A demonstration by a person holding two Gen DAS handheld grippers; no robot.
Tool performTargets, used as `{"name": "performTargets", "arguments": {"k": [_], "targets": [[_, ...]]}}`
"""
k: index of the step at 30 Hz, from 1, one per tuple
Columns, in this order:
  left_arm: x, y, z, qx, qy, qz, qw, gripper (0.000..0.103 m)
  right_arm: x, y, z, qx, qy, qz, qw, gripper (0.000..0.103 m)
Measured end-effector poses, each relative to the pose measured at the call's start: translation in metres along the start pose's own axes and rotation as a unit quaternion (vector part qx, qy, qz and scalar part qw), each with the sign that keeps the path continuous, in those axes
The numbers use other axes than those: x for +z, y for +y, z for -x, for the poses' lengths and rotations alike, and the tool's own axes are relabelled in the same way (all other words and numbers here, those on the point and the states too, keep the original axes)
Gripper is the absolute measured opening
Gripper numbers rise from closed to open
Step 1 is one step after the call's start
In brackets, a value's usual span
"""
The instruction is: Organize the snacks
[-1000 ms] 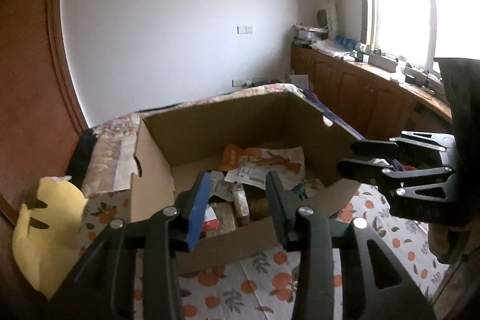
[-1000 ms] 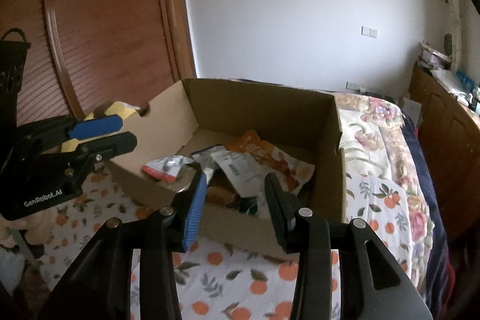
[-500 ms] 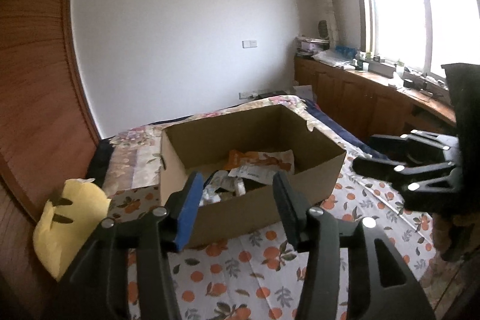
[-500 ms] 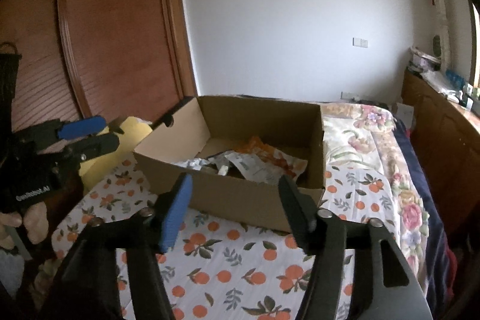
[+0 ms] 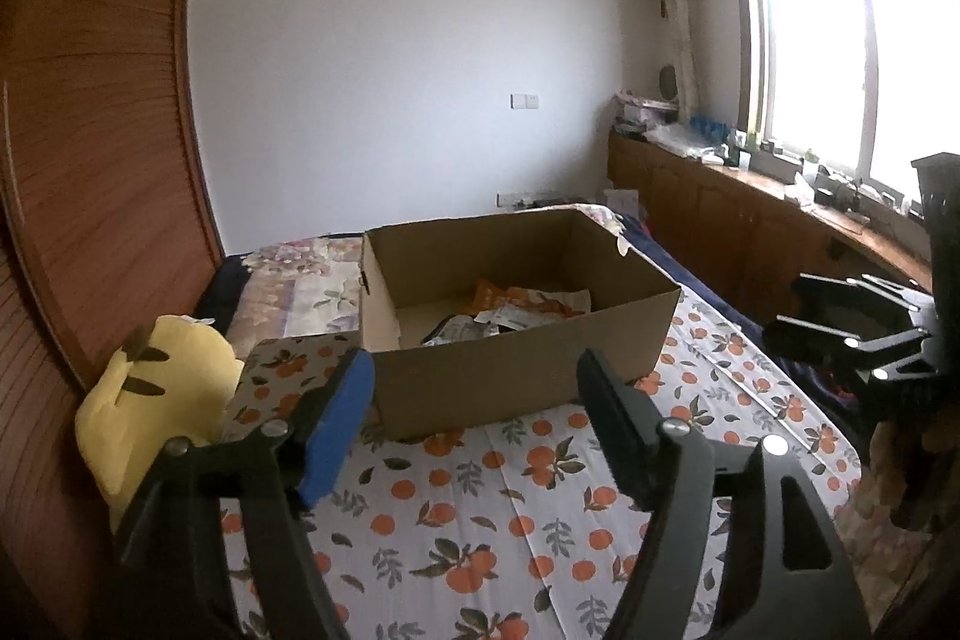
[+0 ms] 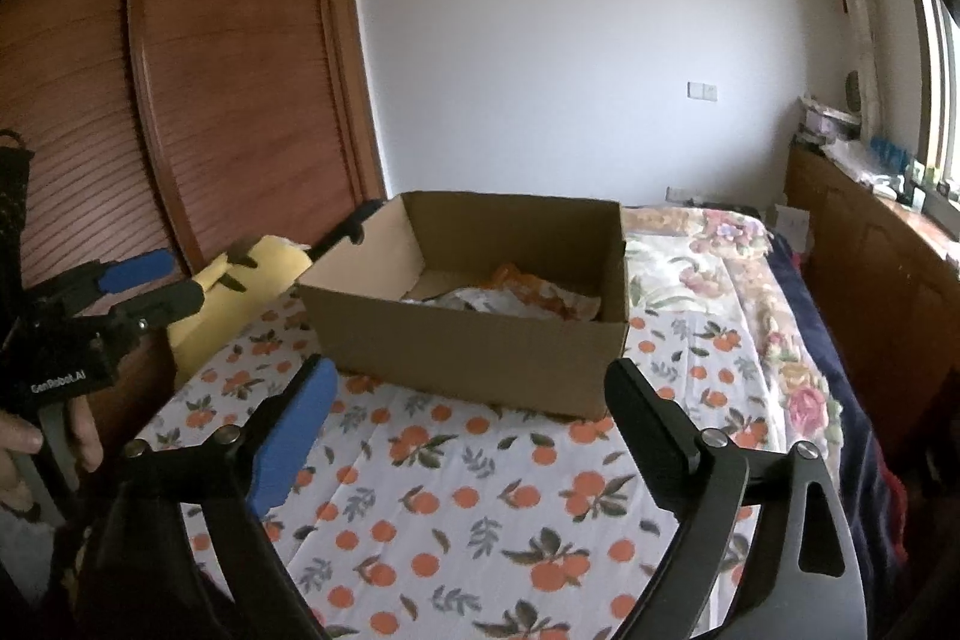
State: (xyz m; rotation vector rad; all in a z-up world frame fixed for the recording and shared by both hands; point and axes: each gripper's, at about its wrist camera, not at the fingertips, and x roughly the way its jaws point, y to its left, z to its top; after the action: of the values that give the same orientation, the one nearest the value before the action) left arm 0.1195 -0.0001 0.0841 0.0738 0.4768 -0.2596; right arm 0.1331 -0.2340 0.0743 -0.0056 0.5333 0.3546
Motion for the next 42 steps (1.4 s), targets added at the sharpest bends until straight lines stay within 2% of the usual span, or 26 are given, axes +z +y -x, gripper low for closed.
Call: {"name": "performTargets", "arguments": {"k": [4,10,12,14,17,29,35,42], "targets": [[-0.008,-0.003,0.018,0.006,-0.006,0.004,1.0000,0.075,-0.010,0.005,0.009,0.004,-0.005,-0.004,1.000,0.103],[-0.017,-0.008,0.036,0.019,-0.017,0.004,0.9997,0.078,-0.022,0.008,0.017,0.013,-0.012,-0.017,1.000,0.103],[-0.021,-0.010,0.041,0.023,-0.021,0.003,0.9995,0.082,-0.026,0.008,0.021,0.009,-0.014,-0.018,1.000,0.103],[-0.024,-0.012,0.045,0.026,-0.025,0.002,0.9993,0.093,-0.030,0.008,0.025,0.001,-0.017,-0.018,1.000,0.103],[-0.030,-0.017,0.050,0.031,-0.030,-0.004,0.9991,0.095,-0.036,0.007,0.031,-0.009,-0.022,-0.022,0.999,0.103],[-0.062,-0.022,0.061,0.042,-0.038,0.006,0.9984,0.097,-0.060,-0.002,0.052,-0.030,-0.025,-0.049,0.998,0.103],[-0.083,-0.025,0.063,0.072,-0.039,0.001,0.9966,0.097,-0.072,-0.001,0.057,-0.049,-0.031,-0.049,0.997,0.103],[-0.100,-0.026,0.061,0.081,-0.033,0.010,0.9961,0.097,-0.087,0.000,0.063,-0.067,-0.036,-0.062,0.995,0.103]]}}
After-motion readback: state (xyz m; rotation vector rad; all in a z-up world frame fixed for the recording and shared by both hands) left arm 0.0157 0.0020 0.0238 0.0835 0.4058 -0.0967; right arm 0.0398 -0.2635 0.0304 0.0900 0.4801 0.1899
